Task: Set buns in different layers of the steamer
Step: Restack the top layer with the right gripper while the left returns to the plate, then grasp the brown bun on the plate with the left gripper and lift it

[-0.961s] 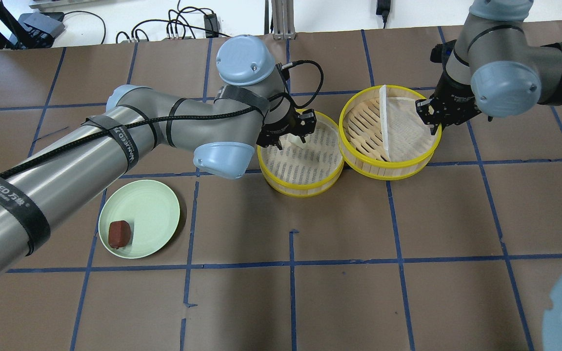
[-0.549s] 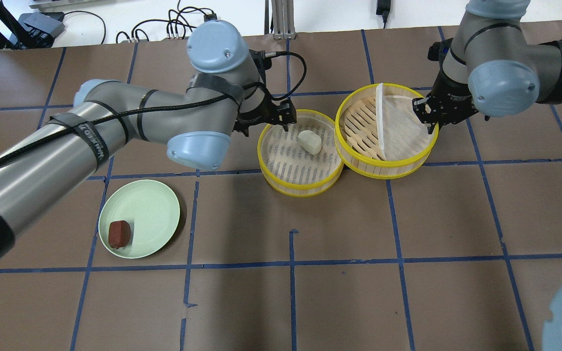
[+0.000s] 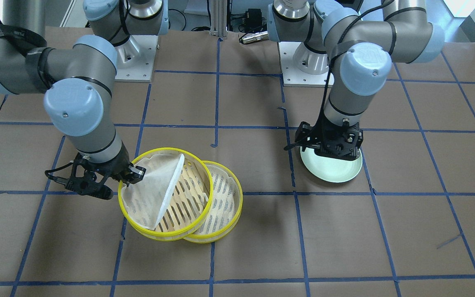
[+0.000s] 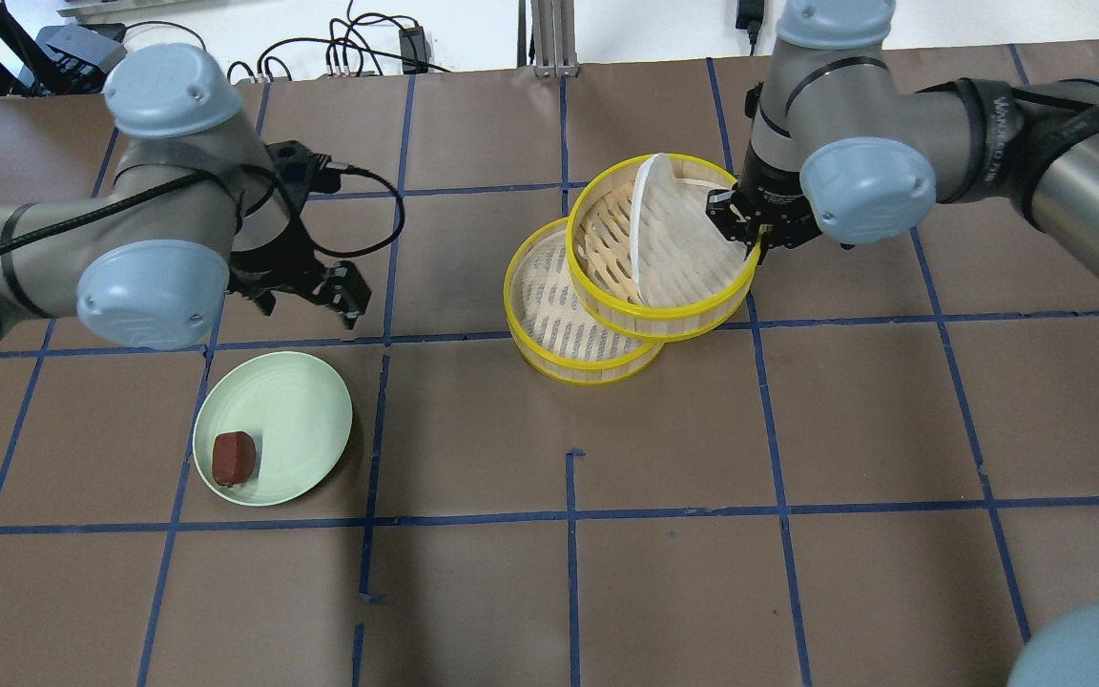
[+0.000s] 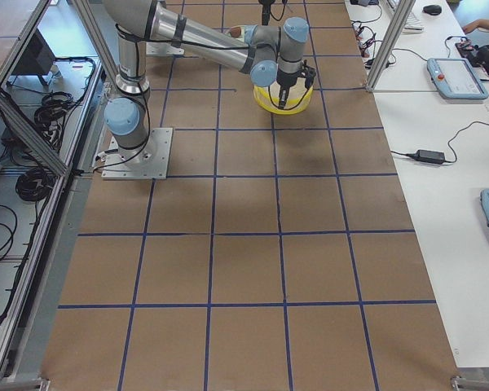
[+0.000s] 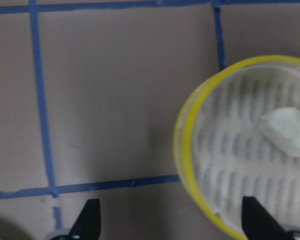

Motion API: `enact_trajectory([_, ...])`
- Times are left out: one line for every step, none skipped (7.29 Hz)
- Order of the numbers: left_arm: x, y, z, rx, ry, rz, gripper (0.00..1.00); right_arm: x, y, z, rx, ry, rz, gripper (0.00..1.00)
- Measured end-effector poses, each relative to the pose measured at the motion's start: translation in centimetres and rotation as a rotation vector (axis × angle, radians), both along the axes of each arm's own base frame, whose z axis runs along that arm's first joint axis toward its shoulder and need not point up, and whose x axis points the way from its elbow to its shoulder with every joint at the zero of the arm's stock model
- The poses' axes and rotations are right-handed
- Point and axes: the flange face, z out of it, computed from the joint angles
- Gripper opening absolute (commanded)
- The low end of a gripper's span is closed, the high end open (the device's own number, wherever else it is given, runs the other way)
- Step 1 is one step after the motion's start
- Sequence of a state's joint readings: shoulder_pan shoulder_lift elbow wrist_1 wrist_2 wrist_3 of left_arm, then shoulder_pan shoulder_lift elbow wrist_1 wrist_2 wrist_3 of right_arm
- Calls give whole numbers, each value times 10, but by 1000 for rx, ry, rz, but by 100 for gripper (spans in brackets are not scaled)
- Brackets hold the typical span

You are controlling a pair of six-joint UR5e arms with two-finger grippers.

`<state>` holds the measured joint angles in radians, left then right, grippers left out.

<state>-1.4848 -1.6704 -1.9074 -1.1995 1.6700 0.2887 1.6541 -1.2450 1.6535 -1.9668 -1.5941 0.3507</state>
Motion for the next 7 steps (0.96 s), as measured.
enact_trajectory([42,10,-21,63,-16,27,93,27,2,-2,-2,-14,-31,6])
enact_trajectory([72,21,-44,126,-33,63,93,47,5,-6,-1,-20,-46,6])
enact_trajectory([90,32,-69,191,-48,86,92,55,6,-13,-1,-24,-37,6])
enact_trajectory([97,39,-95,247,-47,97,91,53,7,-22,1,-25,-15,6])
enact_trajectory([100,40,-114,278,-43,101,84,49,8,-27,1,-25,-10,6])
enact_trajectory([101,40,-128,299,-39,102,76,47,8,-28,0,-26,-15,6])
enact_trajectory([101,40,-137,312,-35,104,57,46,9,-28,-1,-27,-19,7])
